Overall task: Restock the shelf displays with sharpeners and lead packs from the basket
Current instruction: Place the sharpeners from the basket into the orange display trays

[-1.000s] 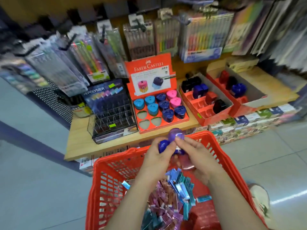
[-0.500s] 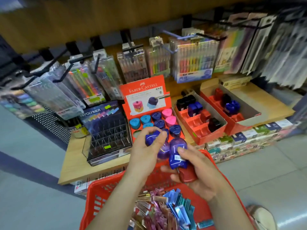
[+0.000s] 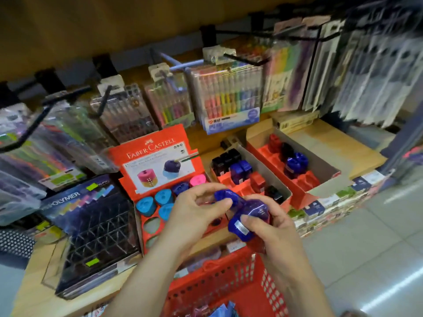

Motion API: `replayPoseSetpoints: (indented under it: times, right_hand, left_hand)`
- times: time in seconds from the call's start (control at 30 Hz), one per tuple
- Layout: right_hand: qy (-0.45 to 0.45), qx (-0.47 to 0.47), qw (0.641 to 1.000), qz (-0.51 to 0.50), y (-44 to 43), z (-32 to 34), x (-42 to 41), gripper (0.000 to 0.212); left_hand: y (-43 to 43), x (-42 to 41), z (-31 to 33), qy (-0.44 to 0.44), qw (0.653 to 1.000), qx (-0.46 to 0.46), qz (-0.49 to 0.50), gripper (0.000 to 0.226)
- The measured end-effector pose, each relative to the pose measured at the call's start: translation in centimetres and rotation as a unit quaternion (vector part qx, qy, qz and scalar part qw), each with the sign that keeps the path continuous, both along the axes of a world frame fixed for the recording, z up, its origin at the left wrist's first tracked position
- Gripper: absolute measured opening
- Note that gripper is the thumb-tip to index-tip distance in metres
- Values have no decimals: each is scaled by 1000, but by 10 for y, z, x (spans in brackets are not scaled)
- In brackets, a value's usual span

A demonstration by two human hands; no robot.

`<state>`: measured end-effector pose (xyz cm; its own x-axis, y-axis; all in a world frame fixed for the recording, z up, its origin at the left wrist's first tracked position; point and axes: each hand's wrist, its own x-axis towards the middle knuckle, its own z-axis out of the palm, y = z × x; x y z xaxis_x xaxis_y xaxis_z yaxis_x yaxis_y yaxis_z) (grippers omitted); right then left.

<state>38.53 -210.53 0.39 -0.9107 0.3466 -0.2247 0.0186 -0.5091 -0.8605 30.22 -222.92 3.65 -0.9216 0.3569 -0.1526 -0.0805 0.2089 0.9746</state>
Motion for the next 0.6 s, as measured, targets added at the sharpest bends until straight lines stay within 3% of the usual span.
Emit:
replayPoseSetpoints:
  times: [0.23,0.33,0.47,0.6]
  right_hand:
    - [18,72,995,-70,45,16,-20,29]
    - [18,8,985,-172,73,16,-10,26]
    - [26,-88,945,-314,101,12,5,29]
    - [19,-130,922,-365,106,0,7,22]
  left_hand:
    - [53,-32,8,50,998,44,2,13]
    - [84,-44,14,105,994,23,-36,18]
    - [123,-65,11,165,981,-67,-80,28]
    - [150,-76,-1,197,953,-188,-132,31]
